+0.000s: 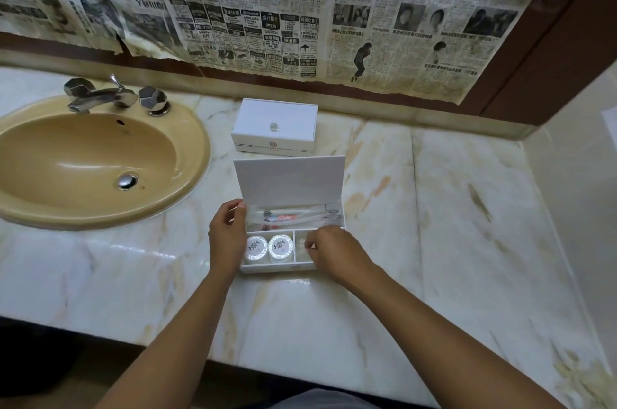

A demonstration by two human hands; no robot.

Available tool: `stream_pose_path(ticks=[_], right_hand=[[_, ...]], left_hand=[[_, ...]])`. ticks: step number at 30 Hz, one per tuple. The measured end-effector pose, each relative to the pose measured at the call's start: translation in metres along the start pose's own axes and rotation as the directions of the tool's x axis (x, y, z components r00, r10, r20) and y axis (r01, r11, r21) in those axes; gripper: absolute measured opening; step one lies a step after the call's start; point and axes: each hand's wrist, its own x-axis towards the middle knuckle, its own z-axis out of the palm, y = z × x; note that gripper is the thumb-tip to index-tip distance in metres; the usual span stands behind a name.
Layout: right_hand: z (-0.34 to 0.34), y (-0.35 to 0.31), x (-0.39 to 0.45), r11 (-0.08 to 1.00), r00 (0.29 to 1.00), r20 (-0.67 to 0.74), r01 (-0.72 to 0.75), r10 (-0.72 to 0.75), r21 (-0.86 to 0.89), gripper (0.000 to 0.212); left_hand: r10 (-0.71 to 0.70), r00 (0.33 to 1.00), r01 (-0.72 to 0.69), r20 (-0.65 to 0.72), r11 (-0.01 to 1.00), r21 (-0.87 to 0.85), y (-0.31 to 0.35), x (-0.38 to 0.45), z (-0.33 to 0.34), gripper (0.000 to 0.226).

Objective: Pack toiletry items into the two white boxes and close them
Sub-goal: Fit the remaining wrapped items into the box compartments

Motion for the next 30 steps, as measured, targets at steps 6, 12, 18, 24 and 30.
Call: stream_pose_path(ticks=[6,12,18,24,30], right_hand=[[-0.013,0.002,-0.004,0.998,0.998,-0.056,0.011,-0.008,0.063,0.023],[0.0,0.002,-0.003,0.998,0.998,0.06,-0.008,0.005,0.057,0.022],[-0.016,0.009,-0.012,0.961,0.992,-0.113,0.08,-0.051,0.266,0.018],[-0.029,0.034,-0.023,0.897,0.944,-0.319,0.066,0.086,0.437,0.014],[-0.017,0.072,-0.035,0.934,0.949,-0.219,-0.151,0.229,0.324,0.022]], left_hand=[[-0.003,1.0,0.003,-0.004,1.0,-0.006,0.002,-0.002,0.0,0.012],[0.0,1.0,0.001,-0.007,1.0,0.007,0.003,-0.002,0.0,0.012],[0.001,1.0,-0.001,-0.003,1.0,-0.001,0.002,-0.001,0.0,0.011],[0.001,1.0,-0.001,-0.002,1.0,0.019,0.0,-0.001,0.0,0.013],[0.0,1.0,0.0,-0.013,0.999,0.041,0.0,-0.001,0.0,0.019]])
